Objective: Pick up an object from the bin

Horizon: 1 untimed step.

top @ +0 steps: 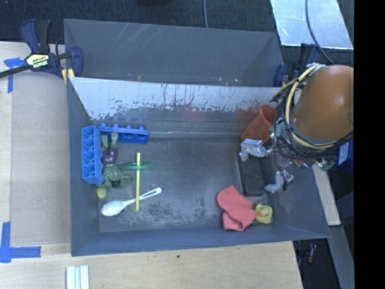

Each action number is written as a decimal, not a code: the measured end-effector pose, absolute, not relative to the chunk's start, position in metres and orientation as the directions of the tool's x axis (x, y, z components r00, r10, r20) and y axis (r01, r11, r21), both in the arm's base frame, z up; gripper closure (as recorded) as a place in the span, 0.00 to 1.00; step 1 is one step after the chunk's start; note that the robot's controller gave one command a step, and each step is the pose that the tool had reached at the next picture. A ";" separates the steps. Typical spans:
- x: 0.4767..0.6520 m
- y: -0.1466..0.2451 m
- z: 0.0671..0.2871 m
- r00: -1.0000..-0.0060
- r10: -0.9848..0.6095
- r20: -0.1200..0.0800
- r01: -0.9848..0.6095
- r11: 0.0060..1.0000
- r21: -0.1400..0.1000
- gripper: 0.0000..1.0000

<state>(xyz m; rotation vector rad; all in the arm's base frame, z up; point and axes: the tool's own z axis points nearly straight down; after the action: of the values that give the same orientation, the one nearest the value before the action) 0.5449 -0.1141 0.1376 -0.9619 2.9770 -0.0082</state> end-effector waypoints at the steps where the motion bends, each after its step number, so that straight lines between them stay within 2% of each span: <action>1: 0.551 -0.097 0.137 -0.877 -0.479 -0.011 -0.479 0.878 -0.008 0.00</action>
Offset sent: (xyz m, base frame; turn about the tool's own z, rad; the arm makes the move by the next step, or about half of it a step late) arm -0.0176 0.0278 -0.0202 -0.0551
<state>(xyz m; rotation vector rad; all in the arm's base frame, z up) 0.5513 -0.0966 0.1371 -0.7742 3.0318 -0.0075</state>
